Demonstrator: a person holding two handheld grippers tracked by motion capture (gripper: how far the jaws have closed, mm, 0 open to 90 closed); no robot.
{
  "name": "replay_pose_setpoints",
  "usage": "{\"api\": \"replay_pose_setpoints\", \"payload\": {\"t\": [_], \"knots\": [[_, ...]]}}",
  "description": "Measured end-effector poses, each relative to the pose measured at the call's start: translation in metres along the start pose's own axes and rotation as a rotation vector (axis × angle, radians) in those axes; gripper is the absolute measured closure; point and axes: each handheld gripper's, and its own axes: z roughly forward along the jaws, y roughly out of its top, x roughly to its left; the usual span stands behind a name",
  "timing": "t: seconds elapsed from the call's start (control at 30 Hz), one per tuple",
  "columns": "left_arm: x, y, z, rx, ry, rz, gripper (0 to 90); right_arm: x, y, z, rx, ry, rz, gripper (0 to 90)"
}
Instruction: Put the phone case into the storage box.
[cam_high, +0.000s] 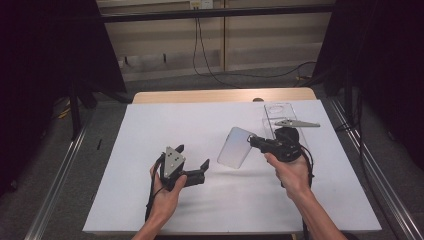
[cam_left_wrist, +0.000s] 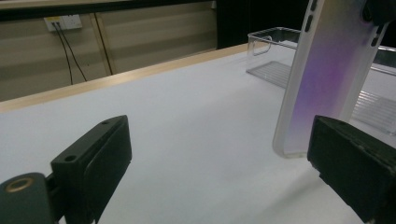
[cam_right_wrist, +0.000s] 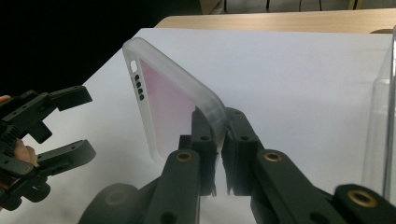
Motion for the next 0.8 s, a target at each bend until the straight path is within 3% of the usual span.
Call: {"api": "replay_pose_setpoints", "payload": {"t": [0.17,0.5,0.8], "knots": [[0.007,-0.008,-0.009,0.004,-0.005,-0.005,6.7,-0.003,0.001,-0.002,-0.010,-0.006,0.004,84.4],[0.031,-0.012,-0.031,-0.041,0.021,-0.073,3.5,-0.008,0.006,-0.008,-0.029,-0.022,-0.014,84.6],[0.040,-0.017,-0.045,-0.042,0.020,-0.072,2.4,-0.013,0.015,-0.012,-0.031,-0.040,-0.029,84.9]]}}
